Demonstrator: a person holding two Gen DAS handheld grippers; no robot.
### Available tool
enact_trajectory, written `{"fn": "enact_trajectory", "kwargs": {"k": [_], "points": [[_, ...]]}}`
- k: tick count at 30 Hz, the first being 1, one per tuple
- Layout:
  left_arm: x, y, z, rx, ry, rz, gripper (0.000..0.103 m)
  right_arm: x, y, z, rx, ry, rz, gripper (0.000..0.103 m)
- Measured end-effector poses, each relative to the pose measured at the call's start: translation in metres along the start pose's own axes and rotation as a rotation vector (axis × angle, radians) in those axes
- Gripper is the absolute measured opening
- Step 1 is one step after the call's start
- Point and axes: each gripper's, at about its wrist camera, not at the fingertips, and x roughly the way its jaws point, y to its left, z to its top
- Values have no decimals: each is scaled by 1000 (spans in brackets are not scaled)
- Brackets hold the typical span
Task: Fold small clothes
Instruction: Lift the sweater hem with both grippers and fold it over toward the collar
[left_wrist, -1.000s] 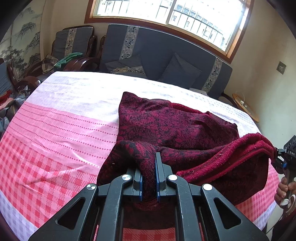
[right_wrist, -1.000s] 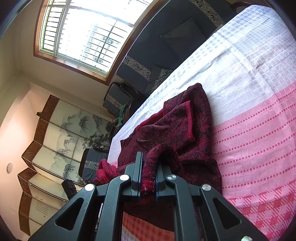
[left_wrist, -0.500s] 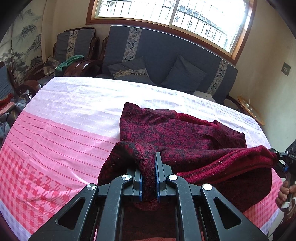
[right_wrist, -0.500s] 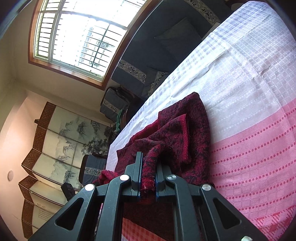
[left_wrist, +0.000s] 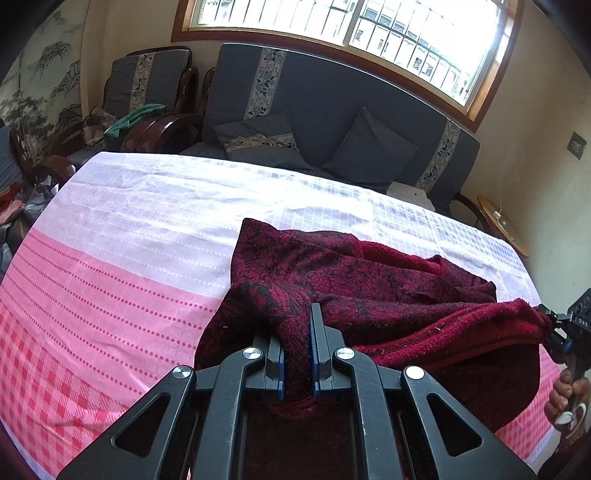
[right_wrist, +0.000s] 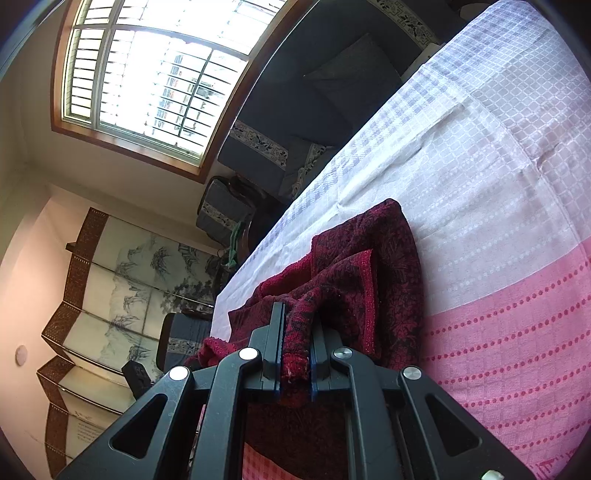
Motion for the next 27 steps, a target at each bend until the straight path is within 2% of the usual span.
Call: {"fn": "enact_trajectory", "kwargs": {"k": [17,27], "points": [[44,5,18,-15,56,6,11,28,-20,18,41,22,-25,10],[55,8,21,-27,71,6,14,37,-28,20,51,26,-32,10]]}}
